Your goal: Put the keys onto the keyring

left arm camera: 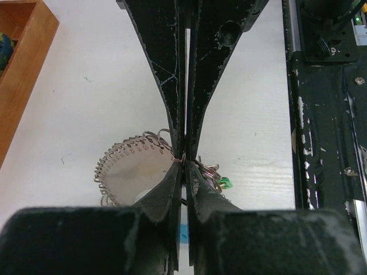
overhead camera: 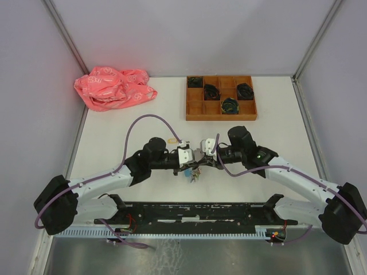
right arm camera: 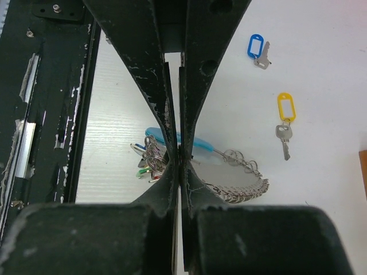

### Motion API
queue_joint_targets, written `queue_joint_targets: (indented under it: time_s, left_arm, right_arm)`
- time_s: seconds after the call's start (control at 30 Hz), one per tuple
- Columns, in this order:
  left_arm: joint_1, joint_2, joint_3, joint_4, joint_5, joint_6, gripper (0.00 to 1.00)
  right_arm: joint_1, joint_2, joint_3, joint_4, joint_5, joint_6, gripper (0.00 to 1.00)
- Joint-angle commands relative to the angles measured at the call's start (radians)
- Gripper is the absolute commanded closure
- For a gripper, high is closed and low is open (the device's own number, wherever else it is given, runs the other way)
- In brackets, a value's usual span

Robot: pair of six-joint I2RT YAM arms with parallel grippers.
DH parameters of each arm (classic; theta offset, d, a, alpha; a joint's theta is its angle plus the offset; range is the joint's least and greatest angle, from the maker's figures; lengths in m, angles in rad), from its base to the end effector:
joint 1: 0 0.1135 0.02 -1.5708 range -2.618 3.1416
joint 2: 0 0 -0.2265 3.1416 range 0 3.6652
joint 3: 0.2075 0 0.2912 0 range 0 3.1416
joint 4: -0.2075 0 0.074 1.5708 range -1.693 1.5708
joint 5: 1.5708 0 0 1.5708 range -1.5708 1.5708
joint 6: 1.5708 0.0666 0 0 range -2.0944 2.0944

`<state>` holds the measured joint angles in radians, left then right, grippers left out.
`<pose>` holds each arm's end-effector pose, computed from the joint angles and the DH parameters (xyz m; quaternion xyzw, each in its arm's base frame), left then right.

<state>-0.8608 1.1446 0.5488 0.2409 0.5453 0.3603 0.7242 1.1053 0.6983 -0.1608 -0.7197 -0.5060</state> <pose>0.1815 -0.2642 0.1640 0.5792 0.5595 -0.3504 0.4782 0.2019 0.2372 0.1915 -0.6118 0.5726 0.3559 0.4137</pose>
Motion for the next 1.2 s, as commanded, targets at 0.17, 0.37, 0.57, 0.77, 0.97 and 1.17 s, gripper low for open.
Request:
queue_joint_targets:
  time_s: [0.17, 0.37, 0.57, 0.77, 0.97, 1.17]
  left_arm:
    - [-0.005, -0.071, -0.069, 0.163, -0.092, 0.06, 0.65]
    - [-0.006, -0.078, -0.093, 0.207, -0.088, 0.073, 0.62]
    - [-0.005, -0.057, -0.099, 0.265, -0.097, 0.059, 0.62]
    - [-0.004, -0.052, -0.094, 0.269, -0.103, 0.07, 0.68]
    - [-0.004, -0.036, -0.089, 0.246, -0.09, 0.08, 0.77]
    - [-0.004, -0.019, -0.081, 0.254, -0.071, 0.079, 0.87]
  right_arm:
    - [-0.026, -0.067, -0.024, 0.143, -0.007, 0.048, 0.99]
    - [-0.031, -0.079, -0.047, 0.204, -0.024, 0.082, 0.99]
    - [-0.031, -0.081, -0.054, 0.223, -0.029, 0.094, 0.99]
    - [-0.031, -0.084, -0.059, 0.235, -0.036, 0.1, 0.99]
    - [-0.03, -0.094, -0.06, 0.249, -0.043, 0.109, 0.99]
    - [-0.03, -0.092, -0.067, 0.289, -0.062, 0.136, 0.99]
